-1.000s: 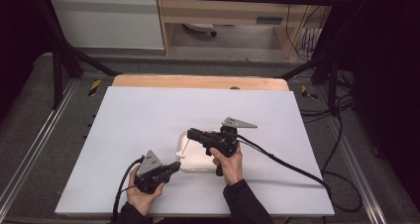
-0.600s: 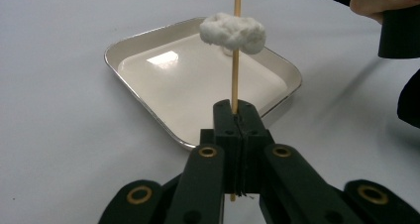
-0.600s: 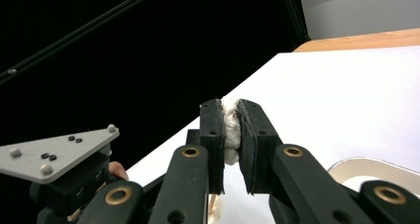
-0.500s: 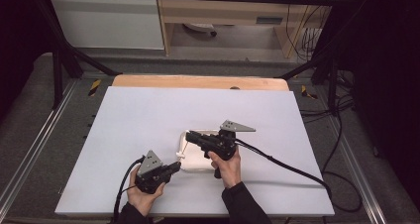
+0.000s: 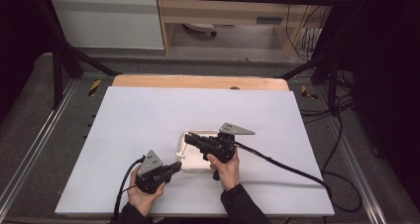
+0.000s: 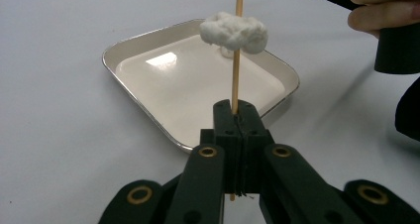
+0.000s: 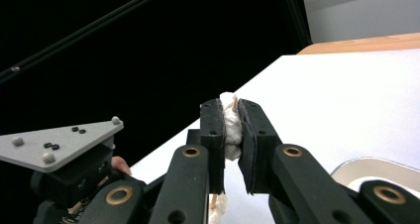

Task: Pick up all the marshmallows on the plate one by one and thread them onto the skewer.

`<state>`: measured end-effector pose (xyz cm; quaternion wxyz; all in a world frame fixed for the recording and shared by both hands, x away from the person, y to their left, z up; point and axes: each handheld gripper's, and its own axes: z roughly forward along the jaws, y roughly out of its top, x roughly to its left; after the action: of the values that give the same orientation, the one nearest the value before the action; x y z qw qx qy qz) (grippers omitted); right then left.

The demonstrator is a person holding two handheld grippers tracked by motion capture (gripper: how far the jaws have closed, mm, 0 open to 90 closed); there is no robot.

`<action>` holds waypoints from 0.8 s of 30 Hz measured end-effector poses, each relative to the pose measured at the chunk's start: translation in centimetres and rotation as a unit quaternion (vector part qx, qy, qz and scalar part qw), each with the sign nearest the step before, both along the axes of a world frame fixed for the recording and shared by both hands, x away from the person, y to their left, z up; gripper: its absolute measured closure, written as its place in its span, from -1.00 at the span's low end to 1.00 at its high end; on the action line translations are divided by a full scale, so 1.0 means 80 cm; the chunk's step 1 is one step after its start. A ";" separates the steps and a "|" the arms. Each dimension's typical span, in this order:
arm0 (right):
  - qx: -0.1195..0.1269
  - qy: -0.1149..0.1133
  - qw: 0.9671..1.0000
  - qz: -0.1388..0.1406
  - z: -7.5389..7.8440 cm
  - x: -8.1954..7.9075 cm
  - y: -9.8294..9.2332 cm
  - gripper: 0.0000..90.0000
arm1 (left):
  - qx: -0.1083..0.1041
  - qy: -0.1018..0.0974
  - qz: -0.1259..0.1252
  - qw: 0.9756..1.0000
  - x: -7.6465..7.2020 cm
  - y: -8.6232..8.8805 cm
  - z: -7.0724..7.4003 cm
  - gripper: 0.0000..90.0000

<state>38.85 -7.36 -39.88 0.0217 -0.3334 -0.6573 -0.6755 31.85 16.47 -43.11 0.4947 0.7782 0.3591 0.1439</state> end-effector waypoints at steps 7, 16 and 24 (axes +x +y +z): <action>0.002 -0.003 1.000 0.000 -0.002 -0.002 0.001 0.82 | 0.002 -0.001 0.002 1.000 0.000 0.000 0.000 0.98; 0.000 -0.005 1.000 0.000 -0.004 -0.006 0.002 0.82 | 0.000 -0.001 0.000 1.000 0.001 0.001 0.001 0.98; 0.005 -0.007 1.000 0.001 -0.009 -0.008 0.005 0.82 | 0.004 -0.002 -0.001 1.000 0.002 0.002 0.001 0.98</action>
<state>38.21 -6.98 -40.61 0.0197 -0.3281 -0.6541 -0.6812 32.02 16.63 -43.01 0.4921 0.7804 0.3569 0.1463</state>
